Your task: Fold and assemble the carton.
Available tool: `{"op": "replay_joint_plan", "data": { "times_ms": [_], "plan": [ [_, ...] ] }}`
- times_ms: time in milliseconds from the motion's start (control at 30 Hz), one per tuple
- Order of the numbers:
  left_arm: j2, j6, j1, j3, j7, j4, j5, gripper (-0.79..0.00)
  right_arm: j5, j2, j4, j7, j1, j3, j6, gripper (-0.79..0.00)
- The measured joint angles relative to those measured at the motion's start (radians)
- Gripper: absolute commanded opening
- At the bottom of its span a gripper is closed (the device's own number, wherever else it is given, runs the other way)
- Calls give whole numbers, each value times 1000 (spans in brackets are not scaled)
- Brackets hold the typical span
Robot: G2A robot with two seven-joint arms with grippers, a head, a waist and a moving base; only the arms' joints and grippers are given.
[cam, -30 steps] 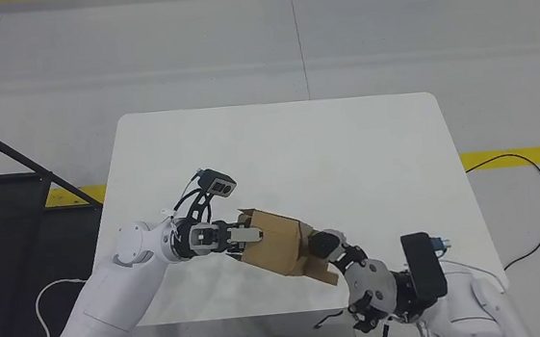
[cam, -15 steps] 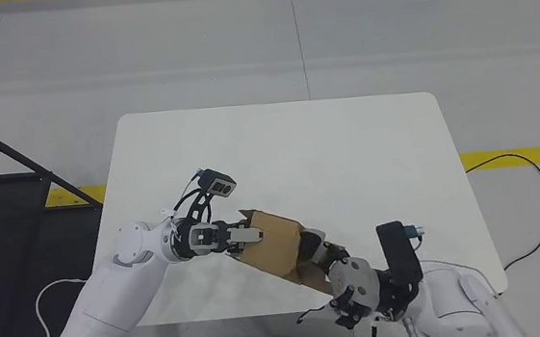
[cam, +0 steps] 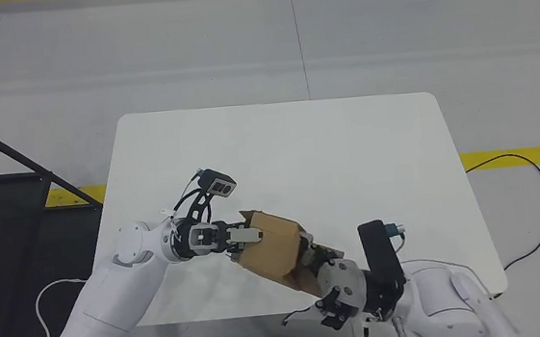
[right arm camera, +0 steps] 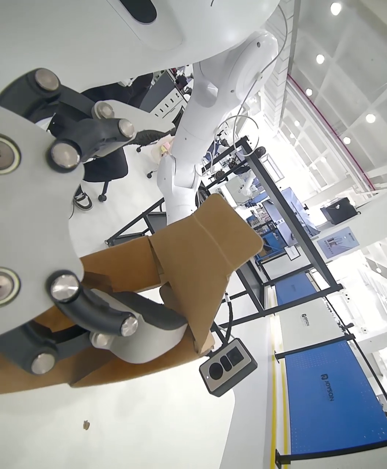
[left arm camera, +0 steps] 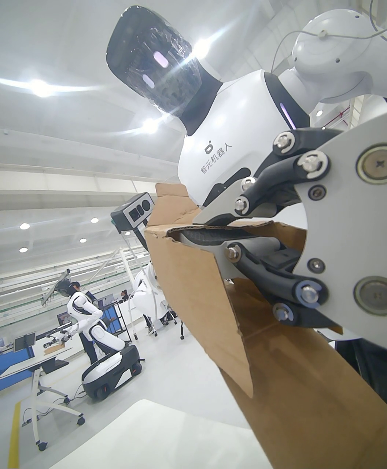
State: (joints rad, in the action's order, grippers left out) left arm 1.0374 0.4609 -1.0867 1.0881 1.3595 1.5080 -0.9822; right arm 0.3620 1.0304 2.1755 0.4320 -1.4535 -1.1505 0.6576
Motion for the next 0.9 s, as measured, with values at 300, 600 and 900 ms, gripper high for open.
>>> {"op": "replay_joint_plan", "data": {
  "times_ms": [300, 600, 900],
  "plan": [
    [0, 0, 0, 0, 0, 0, 0, -785, -9, 3, -5, 39, 33, 27, -34, 0],
    [0, 0, 0, 0, 0, 0, 0, -785, -24, 7, -15, 63, 64, 46, -58, 0],
    [0, 0, 0, 0, 0, 0, 0, -785, -59, 7, -30, 74, 75, 44, -41, 0]
  ]
}}
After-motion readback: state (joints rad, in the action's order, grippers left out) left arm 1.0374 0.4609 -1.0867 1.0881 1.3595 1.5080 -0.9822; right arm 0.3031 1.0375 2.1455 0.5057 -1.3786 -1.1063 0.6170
